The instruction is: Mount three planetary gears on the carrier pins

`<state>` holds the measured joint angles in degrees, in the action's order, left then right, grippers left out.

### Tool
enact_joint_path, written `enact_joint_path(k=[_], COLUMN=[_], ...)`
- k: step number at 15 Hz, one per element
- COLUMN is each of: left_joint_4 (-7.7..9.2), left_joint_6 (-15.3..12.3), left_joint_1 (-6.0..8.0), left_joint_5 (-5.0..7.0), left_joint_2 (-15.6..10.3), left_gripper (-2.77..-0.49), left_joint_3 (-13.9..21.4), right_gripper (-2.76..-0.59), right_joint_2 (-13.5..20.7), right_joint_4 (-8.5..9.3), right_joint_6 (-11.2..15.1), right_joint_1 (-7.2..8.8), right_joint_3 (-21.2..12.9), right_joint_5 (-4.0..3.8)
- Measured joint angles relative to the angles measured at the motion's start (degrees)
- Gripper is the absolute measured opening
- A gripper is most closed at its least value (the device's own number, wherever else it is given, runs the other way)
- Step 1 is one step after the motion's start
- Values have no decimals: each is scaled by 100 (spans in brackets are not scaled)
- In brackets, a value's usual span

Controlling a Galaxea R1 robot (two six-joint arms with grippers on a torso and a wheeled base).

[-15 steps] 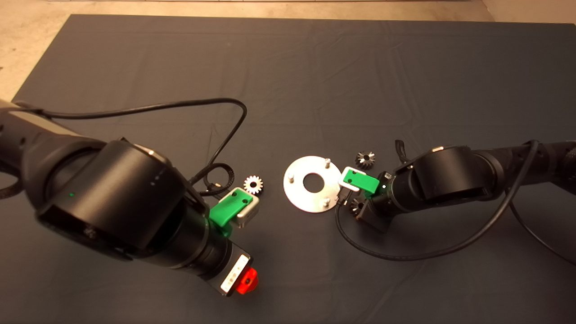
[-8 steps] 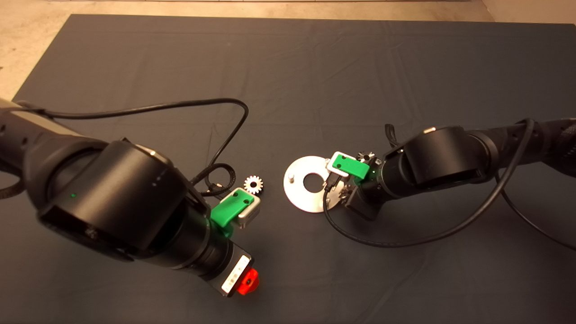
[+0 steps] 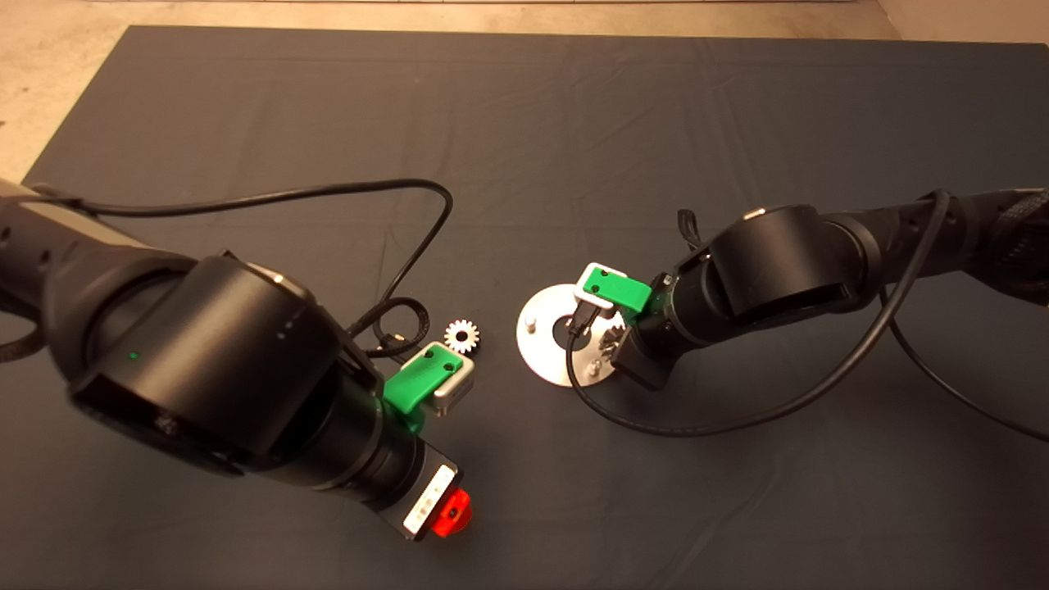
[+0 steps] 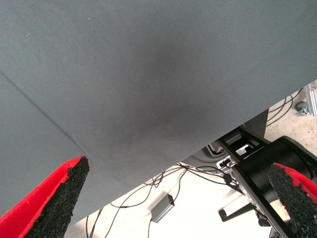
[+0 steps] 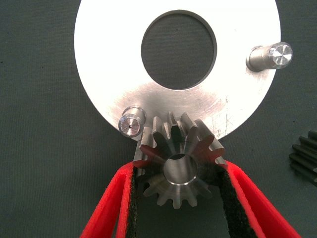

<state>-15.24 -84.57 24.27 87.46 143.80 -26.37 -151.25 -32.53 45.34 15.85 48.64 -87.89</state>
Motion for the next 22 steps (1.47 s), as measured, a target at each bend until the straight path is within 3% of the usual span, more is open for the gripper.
enact_joint_path(k=[11, 22], left_joint_4=[0, 0], left_joint_6=[2, 2], left_joint_1=[0, 0], left_joint_5=[2, 2], left_joint_2=[0, 0], left_gripper=[-62, -62], left_joint_3=[-1, 1], right_gripper=[-237, -237], right_joint_2=[-280, -324], right_joint_4=[131, 220], right_joint_6=[20, 17], right_joint_1=[35, 33], right_joint_3=[107, 108], right_joint_5=[0, -2])
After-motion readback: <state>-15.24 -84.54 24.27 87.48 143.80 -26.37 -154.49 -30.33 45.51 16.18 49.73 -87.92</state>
